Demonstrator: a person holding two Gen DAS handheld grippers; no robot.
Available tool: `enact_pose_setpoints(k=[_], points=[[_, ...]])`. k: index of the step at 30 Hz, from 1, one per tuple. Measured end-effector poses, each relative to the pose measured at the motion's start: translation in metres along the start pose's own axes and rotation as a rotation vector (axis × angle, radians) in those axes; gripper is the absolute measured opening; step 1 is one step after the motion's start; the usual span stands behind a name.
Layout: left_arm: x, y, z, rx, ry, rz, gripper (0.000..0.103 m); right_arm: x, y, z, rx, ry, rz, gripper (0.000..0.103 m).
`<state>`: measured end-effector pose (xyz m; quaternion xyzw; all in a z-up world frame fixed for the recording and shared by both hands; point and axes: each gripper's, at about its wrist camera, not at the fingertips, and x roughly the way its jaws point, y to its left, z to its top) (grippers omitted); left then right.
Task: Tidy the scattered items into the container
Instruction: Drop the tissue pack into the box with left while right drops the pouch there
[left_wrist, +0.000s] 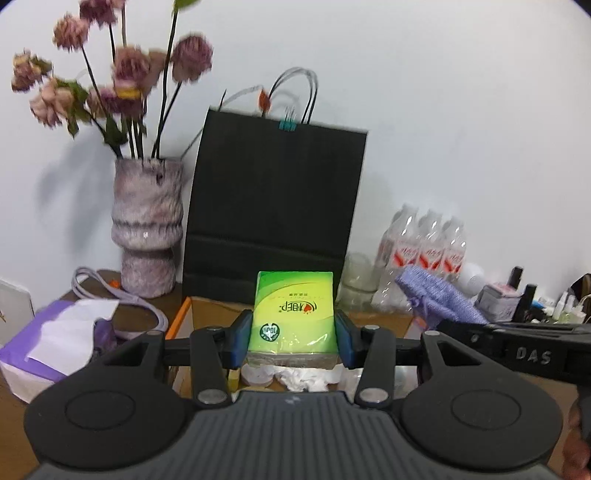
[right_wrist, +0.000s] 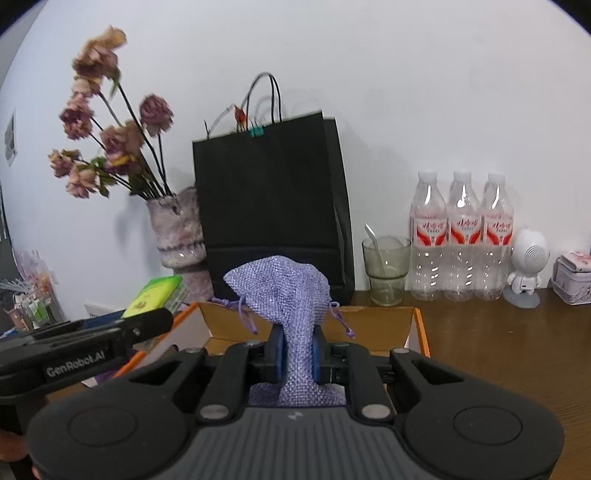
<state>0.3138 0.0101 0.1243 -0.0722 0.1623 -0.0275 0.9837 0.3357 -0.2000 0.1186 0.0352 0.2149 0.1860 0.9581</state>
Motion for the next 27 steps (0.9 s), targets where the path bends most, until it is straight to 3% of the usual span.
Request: enact_pose_setpoints(k=[8,9,10,11,12,13,15,18,27], points=[[0.037,0.015,-0.011,0.013,0.07,0.013,0.047,0.046,0.005,-0.007,-0.05,0.082,-0.011,0.014],[0.039,0.016,-0.011,0.018,0.078,0.018,0.048,0.05,0.007,-0.009,-0.059,0.095,-0.01,0.018],[0.041,0.017,-0.011,0.03,0.091,0.024,0.061,0.053,0.008,-0.011,-0.068,0.11,-0.013,0.025],[0.043,0.016,-0.011,0.04,0.103,0.038,0.089,0.056,0.01,-0.013,-0.081,0.131,-0.024,0.059],[0.043,0.016,-0.011,0.042,0.103,0.066,0.103,0.06,0.011,-0.014,-0.099,0.157,-0.046,0.098],[0.042,0.015,-0.011,0.046,0.095,0.097,0.103,0.062,0.013,-0.016,-0.121,0.174,-0.077,0.103],[0.038,0.013,-0.01,0.065,0.085,0.106,0.103,0.061,0.015,-0.015,-0.143,0.169,-0.109,0.102],[0.032,0.013,-0.008,0.048,0.071,0.102,0.103,0.051,0.013,-0.01,-0.119,0.149,-0.075,0.103],[0.013,0.015,-0.005,-0.001,0.073,0.092,0.103,0.035,0.019,-0.009,-0.136,0.134,-0.096,0.103]])
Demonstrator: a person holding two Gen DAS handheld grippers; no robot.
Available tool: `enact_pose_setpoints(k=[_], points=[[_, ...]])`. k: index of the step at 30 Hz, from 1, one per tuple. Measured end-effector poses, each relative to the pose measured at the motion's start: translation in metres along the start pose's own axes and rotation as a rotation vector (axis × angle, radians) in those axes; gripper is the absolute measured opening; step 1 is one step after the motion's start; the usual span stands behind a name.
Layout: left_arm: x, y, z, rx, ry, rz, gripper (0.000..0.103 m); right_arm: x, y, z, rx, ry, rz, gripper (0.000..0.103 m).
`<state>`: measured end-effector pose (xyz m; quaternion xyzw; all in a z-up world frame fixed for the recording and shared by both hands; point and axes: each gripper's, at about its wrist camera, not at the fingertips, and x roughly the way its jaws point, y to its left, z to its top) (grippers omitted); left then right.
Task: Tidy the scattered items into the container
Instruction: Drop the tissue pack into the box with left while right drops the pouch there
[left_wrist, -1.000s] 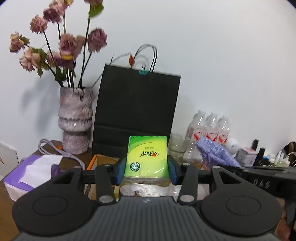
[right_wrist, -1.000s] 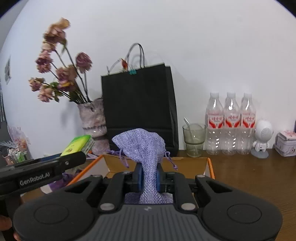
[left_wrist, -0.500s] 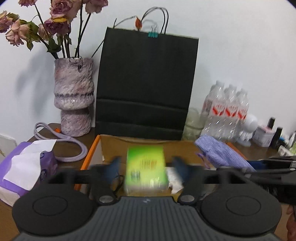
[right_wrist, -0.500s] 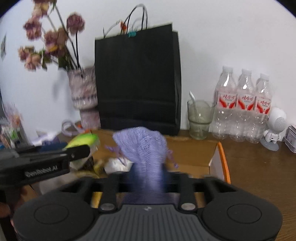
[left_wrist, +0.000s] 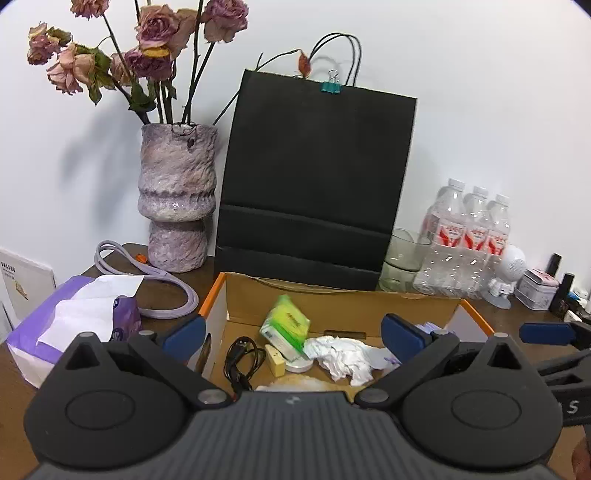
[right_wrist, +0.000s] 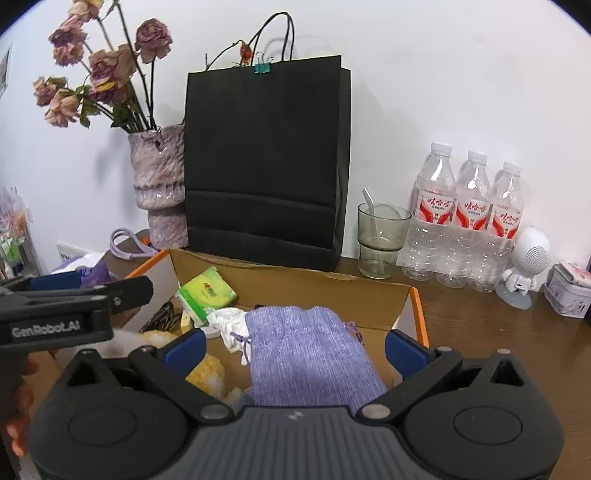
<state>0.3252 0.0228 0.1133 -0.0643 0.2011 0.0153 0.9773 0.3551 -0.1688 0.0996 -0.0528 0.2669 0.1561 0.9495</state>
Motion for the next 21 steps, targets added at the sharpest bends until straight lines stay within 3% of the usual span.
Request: enact_pose_setpoints(k=[4,11,21], points=[[-0.018,0.001,-0.002,0.049,-0.009,0.01,0.103,-0.013,0.004,-0.006,-0.003,-0.001,-0.009,0.103],[-0.054,0.013,-0.007,0.015,-0.001,0.003,0.103,-0.047,0.007,-0.023,0.015,-0.012,-0.012,0.103],[-0.107,0.022,-0.041,0.042,0.011,0.02,0.103,-0.091,0.015,-0.066,0.023,-0.007,0.005,0.103]])
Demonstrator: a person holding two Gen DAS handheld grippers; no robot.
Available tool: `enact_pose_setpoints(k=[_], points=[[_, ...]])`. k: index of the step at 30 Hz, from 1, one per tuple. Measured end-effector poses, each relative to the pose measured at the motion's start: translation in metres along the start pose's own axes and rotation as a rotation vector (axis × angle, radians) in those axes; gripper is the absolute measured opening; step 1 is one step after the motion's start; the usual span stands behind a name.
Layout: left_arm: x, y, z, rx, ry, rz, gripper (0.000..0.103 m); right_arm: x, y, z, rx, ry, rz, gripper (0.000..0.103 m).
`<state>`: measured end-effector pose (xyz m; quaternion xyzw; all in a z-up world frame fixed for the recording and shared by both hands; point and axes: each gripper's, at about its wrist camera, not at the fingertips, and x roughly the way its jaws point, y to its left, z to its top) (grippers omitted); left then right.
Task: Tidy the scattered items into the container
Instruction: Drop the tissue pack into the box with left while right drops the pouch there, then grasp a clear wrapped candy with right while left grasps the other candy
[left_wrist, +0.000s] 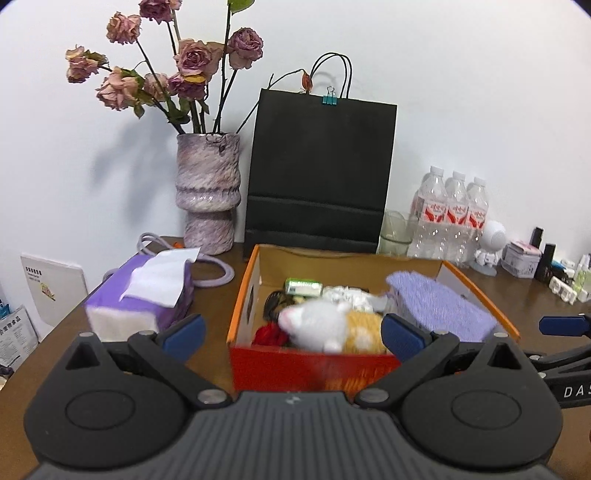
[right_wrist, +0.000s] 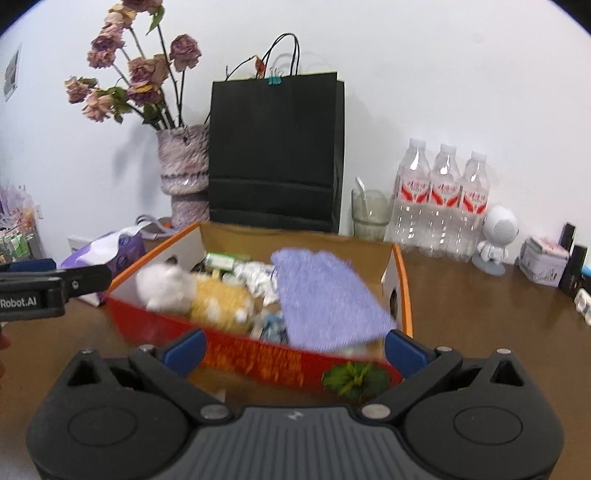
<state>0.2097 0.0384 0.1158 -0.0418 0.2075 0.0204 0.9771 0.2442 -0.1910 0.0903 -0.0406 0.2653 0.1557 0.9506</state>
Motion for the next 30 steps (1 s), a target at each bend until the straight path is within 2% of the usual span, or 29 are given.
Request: enact_pose_setpoints(k=[12,22,30], points=[[-0.013,0.009,-0.053,0.023,0.061,0.002,0.103,0.004,-0.003,-0.07,0.014,0.123,-0.02,0.103],[0.001,0.004,-0.072,0.036,0.107,-0.016,0.103,0.016,0.01,-0.078,-0.028,0.137,-0.013,0.103],[0.012,0.007,-0.076,0.021,0.148,-0.034,0.103,0.045,0.006,-0.069,-0.013,0.141,0.039,0.069]])
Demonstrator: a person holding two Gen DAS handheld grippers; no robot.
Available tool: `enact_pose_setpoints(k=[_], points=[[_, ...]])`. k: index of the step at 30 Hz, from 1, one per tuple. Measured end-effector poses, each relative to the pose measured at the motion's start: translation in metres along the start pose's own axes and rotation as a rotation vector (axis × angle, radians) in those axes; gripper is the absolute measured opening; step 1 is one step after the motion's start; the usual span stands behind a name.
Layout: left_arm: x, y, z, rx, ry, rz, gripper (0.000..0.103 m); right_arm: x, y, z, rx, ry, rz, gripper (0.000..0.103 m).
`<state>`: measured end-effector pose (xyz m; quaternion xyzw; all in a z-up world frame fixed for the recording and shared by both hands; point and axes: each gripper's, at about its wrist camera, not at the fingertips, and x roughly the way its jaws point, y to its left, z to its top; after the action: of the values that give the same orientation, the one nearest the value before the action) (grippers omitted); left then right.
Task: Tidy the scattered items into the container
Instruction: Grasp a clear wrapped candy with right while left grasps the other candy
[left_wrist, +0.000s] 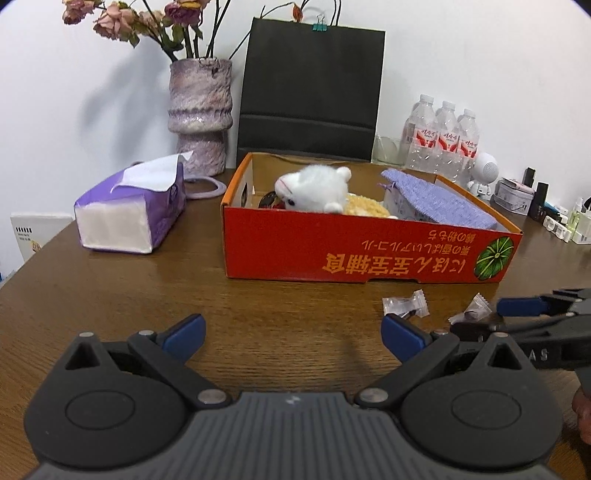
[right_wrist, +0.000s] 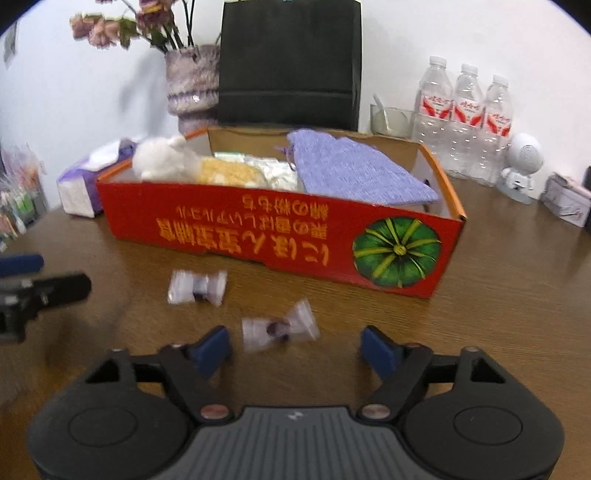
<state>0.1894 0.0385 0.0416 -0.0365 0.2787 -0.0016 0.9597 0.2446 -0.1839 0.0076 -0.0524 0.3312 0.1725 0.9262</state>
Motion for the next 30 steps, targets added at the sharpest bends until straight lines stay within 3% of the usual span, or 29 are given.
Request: enact_pose_setpoints(k=[1,2,4,8,15,21,25,28,30], points=[[0.001,0.0,0.0,-0.003,0.004,0.002,0.103,0.0,-0.001,0.0,-0.004,-0.005,0.01,0.066],[0.003,0.0,0.0,-0.007,0.008,0.001,0.103,-0.001,-0.001,0.0,-0.014,-0.012,0.023,0.052],[0.006,-0.002,0.001,-0.017,0.016,0.0,0.103,-0.003,-0.002,-0.001,-0.021,-0.021,0.041,0.034],[0.014,-0.011,0.003,-0.033,0.032,-0.01,0.103,-0.007,-0.003,-0.004,-0.026,-0.026,0.061,0.017],[0.029,-0.045,0.01,-0.006,0.043,-0.03,0.103,-0.013,-0.014,-0.002,-0.003,-0.032,0.079,0.009],[0.051,-0.074,0.017,-0.001,0.066,-0.042,0.103,-0.025,-0.036,0.003,0.066,-0.075,0.057,0.009],[0.064,-0.088,0.017,0.013,0.102,0.023,0.1,-0.029,-0.046,0.004,0.103,-0.086,0.047,0.009],[0.069,-0.093,0.015,0.015,0.117,0.056,0.081,-0.029,-0.045,0.003,0.106,-0.088,0.054,0.009],[0.067,-0.095,0.014,0.029,0.099,0.055,0.051,-0.027,-0.041,0.003,0.098,-0.083,0.059,0.009]])
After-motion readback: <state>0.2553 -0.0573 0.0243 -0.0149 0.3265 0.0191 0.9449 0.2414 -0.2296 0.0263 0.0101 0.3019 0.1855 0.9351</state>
